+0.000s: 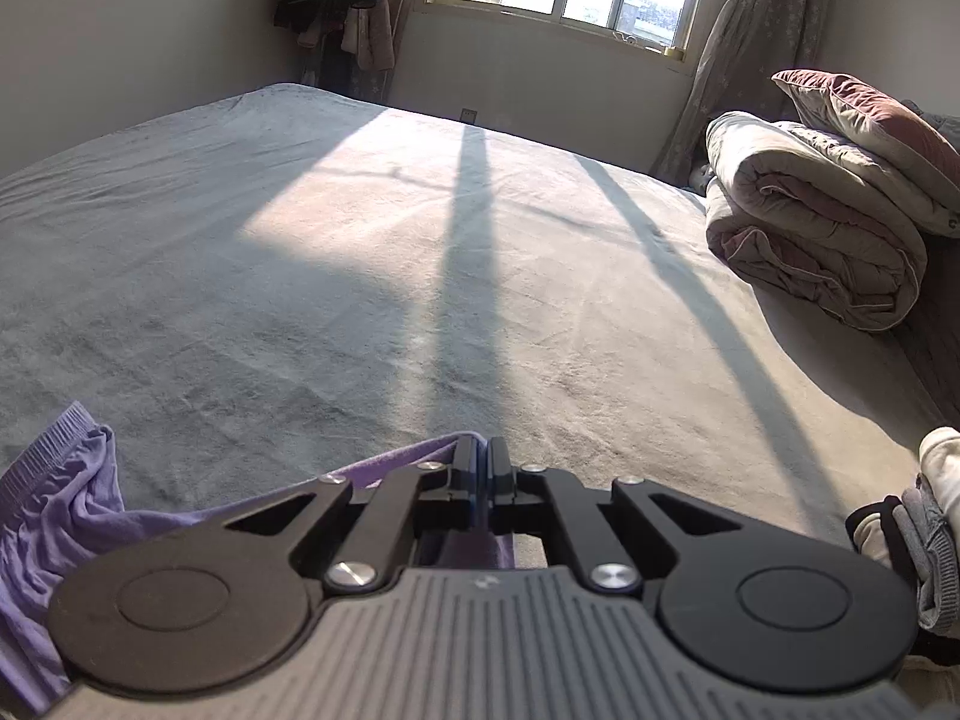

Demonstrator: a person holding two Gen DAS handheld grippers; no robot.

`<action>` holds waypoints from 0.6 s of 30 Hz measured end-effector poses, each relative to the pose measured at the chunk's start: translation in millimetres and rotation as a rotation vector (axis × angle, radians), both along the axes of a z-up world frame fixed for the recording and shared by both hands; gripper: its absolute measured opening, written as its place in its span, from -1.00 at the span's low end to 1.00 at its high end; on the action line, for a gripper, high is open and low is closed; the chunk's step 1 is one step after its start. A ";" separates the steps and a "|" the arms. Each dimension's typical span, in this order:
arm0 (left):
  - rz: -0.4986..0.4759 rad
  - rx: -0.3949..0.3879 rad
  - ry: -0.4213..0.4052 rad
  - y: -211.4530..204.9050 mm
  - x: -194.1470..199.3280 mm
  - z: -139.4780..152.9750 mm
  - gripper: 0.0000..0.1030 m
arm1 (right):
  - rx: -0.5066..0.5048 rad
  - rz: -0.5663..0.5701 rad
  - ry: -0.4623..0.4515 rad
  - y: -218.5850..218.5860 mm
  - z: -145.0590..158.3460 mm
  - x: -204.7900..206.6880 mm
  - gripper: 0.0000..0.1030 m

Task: Fold clothes
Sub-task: 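Pull the garment apart with both grippers to spread it flat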

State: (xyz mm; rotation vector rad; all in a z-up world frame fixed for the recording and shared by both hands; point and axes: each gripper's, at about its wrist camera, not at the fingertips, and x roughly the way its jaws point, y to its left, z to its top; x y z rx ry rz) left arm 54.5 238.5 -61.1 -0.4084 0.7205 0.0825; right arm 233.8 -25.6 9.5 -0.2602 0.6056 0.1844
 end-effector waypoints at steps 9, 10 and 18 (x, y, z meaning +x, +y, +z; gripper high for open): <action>0.001 -0.001 -0.010 6.8 -6.3 4.4 -0.38 | 0.080 -0.063 0.088 2.7 -29.3 37.6 -0.95; 0.003 -0.003 -0.010 8.0 -7.1 4.6 -0.38 | 0.100 -0.057 0.105 2.5 -32.3 37.6 -0.93; 0.032 0.021 -0.033 21.1 -23.9 10.6 -0.38 | 0.203 0.082 0.177 0.4 -27.0 -2.3 -0.71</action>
